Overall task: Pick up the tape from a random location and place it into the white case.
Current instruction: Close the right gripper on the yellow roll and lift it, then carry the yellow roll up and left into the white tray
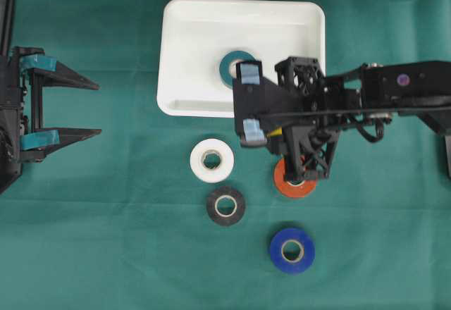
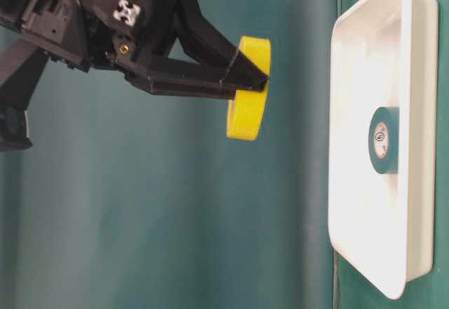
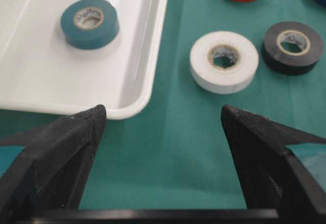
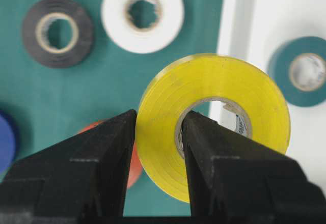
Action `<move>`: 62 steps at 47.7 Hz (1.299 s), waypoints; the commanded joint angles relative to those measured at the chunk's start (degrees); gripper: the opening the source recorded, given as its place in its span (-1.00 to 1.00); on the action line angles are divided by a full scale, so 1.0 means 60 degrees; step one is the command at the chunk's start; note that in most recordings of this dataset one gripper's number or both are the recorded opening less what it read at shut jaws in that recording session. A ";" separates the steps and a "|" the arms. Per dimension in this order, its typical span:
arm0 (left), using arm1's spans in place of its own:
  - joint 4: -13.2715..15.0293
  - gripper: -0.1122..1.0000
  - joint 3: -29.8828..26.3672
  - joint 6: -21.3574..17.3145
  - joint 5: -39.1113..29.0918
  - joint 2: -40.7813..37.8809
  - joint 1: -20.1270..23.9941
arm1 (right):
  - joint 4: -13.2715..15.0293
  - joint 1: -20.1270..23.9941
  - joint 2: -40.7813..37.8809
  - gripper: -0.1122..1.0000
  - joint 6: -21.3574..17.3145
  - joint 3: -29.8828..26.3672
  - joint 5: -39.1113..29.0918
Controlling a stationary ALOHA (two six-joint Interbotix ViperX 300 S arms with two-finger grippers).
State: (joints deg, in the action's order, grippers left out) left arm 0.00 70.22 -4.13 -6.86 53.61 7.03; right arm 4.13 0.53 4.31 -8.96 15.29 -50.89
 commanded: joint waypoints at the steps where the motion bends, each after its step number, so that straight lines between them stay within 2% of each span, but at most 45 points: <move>1: 0.0000 0.89 -0.0132 0.0000 0.0088 -0.0073 0.0029 | 0.0117 -0.0205 0.0278 -0.25 -0.0015 -0.0103 0.0044; 16: 0.0015 0.89 -0.0132 0.0000 0.0088 -0.0073 0.0029 | 0.0483 -0.1348 0.0278 -0.25 0.0000 0.0000 0.0117; 32: 0.0000 0.89 -0.0117 0.0000 0.0088 -0.0059 0.0029 | 0.0498 -0.2622 0.0278 -0.25 0.0029 0.0234 0.0439; 62: 0.0000 0.89 -0.0132 0.0000 0.0088 -0.0073 0.0029 | 0.0498 -0.2974 0.0674 -0.25 -0.0015 0.0952 0.0703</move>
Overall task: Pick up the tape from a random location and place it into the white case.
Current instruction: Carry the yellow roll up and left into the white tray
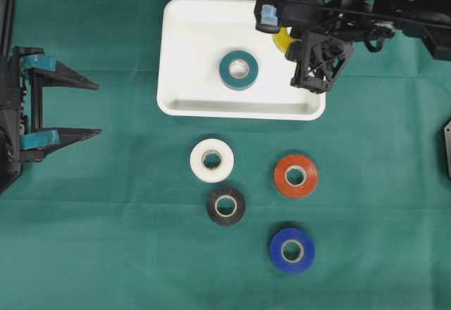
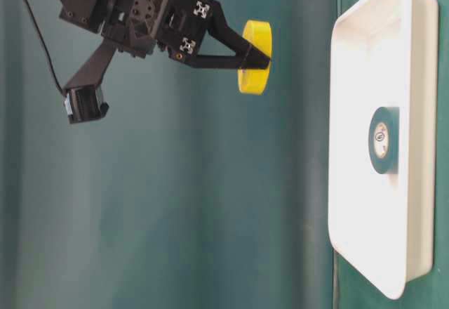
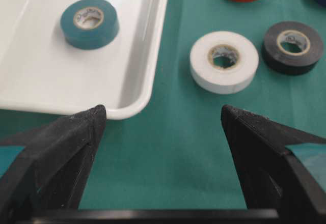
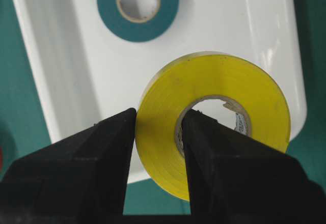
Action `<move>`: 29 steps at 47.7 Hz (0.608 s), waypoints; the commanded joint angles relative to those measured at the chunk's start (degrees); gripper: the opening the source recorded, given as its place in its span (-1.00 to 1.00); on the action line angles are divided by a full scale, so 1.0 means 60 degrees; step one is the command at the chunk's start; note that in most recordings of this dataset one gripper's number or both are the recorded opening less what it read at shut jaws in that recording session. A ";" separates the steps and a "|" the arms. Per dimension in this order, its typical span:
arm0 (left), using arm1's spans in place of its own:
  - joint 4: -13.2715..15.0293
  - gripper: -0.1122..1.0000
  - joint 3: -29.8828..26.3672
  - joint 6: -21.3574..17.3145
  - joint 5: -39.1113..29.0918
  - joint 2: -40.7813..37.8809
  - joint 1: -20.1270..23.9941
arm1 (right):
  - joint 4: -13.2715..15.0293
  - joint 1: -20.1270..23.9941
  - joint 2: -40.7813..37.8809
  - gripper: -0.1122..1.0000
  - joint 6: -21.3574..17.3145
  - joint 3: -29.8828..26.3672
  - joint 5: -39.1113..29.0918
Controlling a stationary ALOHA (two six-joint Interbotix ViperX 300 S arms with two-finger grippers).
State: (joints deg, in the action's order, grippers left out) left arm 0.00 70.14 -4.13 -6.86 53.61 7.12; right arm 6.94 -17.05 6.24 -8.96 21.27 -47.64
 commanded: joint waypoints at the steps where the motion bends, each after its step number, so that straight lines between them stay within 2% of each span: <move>1: 0.0015 0.89 -0.0117 0.0000 0.0088 -0.0059 0.0015 | 0.0029 -0.0044 0.0381 -0.25 -0.0015 -0.0029 0.0176; 29: 0.0015 0.89 -0.0117 0.0000 0.0088 -0.0073 0.0015 | 0.0029 -0.0044 0.0396 -0.25 -0.0015 0.0073 0.0337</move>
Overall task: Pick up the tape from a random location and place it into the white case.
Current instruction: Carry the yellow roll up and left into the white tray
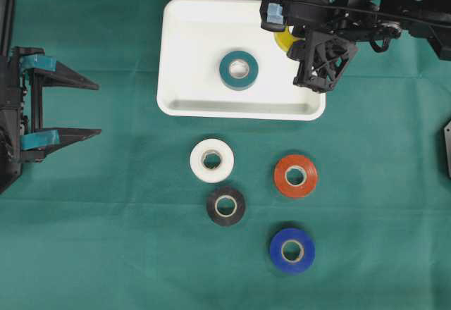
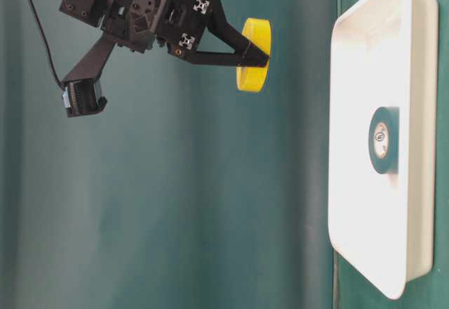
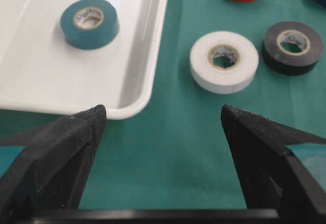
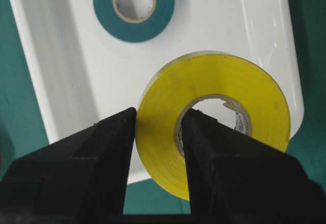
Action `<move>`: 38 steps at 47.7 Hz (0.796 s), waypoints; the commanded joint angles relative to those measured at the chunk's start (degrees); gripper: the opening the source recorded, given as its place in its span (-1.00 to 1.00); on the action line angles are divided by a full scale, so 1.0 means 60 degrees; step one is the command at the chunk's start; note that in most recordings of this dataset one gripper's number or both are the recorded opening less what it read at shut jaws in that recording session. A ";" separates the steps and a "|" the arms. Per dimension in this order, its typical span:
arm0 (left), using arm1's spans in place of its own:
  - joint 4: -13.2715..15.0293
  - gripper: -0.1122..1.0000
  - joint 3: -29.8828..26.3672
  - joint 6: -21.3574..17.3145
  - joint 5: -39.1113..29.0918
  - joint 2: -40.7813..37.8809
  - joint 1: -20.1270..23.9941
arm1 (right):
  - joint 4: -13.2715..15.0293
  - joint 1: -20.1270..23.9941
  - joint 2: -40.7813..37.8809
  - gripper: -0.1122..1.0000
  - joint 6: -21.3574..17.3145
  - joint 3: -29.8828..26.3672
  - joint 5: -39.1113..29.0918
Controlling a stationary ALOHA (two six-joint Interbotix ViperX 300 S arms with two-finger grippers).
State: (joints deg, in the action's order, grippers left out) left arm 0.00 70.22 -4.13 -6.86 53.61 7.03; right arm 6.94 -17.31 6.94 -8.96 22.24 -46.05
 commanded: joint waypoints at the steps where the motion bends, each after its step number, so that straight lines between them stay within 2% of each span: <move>1: 0.0000 0.89 -0.0132 0.0000 0.0088 -0.0059 0.0029 | 0.0029 -0.0015 0.0278 -0.25 -0.0015 -0.0088 0.0073; 11: 0.0015 0.89 -0.0132 0.0000 0.0103 -0.0073 0.0029 | 0.0015 0.0000 0.0220 -0.26 -0.0029 -0.0015 0.0234; 38: 0.0000 0.89 -0.0132 0.0000 0.0103 -0.0073 0.0029 | -0.0015 -0.0015 -0.0674 -0.25 -0.0308 0.0732 0.1582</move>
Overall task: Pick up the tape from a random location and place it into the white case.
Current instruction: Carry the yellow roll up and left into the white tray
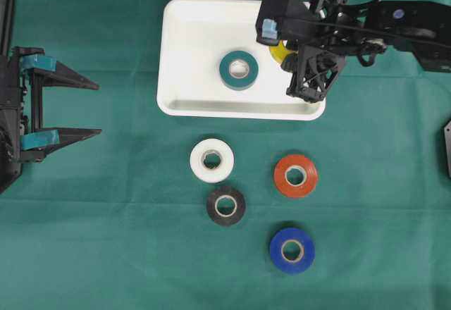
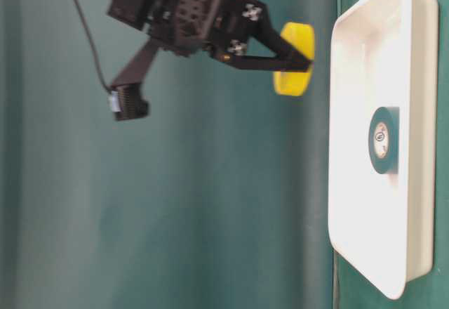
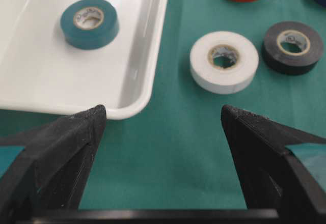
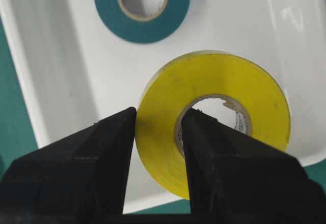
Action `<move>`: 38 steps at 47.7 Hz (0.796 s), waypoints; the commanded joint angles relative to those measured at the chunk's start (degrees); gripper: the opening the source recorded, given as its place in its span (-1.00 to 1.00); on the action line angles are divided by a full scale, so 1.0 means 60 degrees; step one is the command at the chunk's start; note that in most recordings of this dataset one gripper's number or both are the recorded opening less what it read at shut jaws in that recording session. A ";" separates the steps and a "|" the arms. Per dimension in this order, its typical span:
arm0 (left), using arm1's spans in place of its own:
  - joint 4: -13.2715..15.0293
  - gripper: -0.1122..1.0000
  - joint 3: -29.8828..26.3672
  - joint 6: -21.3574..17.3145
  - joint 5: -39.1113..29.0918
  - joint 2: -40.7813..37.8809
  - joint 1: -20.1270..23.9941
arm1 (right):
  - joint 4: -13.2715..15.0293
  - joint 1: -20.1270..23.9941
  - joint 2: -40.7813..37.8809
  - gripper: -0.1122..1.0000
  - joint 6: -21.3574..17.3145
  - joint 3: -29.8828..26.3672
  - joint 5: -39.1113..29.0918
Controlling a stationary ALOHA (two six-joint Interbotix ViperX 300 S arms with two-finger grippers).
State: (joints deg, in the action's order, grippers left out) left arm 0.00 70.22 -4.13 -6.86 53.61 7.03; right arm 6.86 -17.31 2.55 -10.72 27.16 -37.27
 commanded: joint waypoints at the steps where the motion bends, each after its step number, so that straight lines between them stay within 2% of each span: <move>1: 0.0000 0.89 -0.0132 0.0000 0.0103 -0.0059 0.0029 | -0.0015 -0.0015 0.0015 -0.25 -0.0015 -0.0073 0.0132; 38: 0.0015 0.89 -0.0117 0.0000 0.0146 -0.0073 0.0029 | -0.0015 -0.0029 -0.0879 -0.25 -0.0044 -0.0029 0.0835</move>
State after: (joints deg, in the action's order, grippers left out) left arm 0.00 70.14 -4.13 -6.50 53.61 7.03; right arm 6.86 -17.31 -3.25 -10.90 27.51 -32.96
